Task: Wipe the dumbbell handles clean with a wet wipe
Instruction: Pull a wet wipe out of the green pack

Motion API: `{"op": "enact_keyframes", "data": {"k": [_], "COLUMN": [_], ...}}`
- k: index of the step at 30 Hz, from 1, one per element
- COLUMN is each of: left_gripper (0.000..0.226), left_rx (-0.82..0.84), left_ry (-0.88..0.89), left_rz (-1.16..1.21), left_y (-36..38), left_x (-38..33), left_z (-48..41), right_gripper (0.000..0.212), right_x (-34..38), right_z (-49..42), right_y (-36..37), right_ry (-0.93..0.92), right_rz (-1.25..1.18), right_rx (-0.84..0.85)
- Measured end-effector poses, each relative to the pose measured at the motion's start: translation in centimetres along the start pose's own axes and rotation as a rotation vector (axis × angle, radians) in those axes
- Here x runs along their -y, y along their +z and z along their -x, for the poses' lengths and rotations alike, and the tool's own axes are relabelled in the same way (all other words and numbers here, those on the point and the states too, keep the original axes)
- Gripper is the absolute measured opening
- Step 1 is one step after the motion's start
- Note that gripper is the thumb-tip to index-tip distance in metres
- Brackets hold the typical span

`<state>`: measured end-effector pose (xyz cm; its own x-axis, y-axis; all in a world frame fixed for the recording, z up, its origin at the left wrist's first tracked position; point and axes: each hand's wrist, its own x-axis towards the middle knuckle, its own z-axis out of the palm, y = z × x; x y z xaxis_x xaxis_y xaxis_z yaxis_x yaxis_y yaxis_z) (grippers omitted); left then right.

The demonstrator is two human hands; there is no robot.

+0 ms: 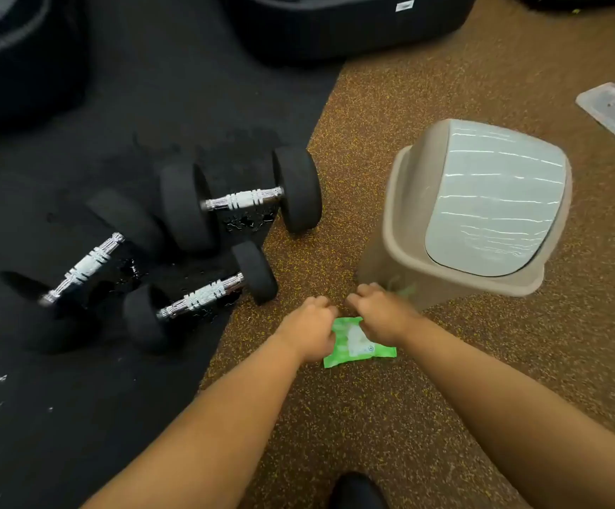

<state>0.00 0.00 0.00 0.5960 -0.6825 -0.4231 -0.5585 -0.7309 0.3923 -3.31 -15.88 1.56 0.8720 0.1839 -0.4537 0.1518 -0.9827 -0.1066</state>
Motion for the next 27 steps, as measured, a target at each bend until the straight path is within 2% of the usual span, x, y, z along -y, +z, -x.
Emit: {"op": "enact_keyframes", "data": {"k": [5, 14, 21, 27], "left_gripper": [0.049, 0.052, 0.067, 0.068], "left_rx": [0.136, 0.218, 0.281, 0.318], "left_ry": [-0.011, -0.057, -0.040, -0.042], "left_rz": [-0.049, 0.018, -0.025, -0.052], "left_y": [2.4, 4.4, 4.2, 4.1], "left_x": [-0.9, -1.4, -1.3, -1.3], "left_z": [-0.5, -1.2, -1.1, -1.1], "right_gripper": [0.033, 0.031, 0.029, 0.027], "right_x": [-0.4, 0.0, 0.3, 0.2], "right_z": [-0.1, -0.4, -0.5, -0.7], "right_y": [1.6, 3.5, 3.7, 3.8], "right_ry": [0.026, 0.009, 0.020, 0.021], "right_rz": [0.035, 0.056, 0.099, 0.129], "right_rx": [0.032, 0.048, 0.053, 0.059]}}
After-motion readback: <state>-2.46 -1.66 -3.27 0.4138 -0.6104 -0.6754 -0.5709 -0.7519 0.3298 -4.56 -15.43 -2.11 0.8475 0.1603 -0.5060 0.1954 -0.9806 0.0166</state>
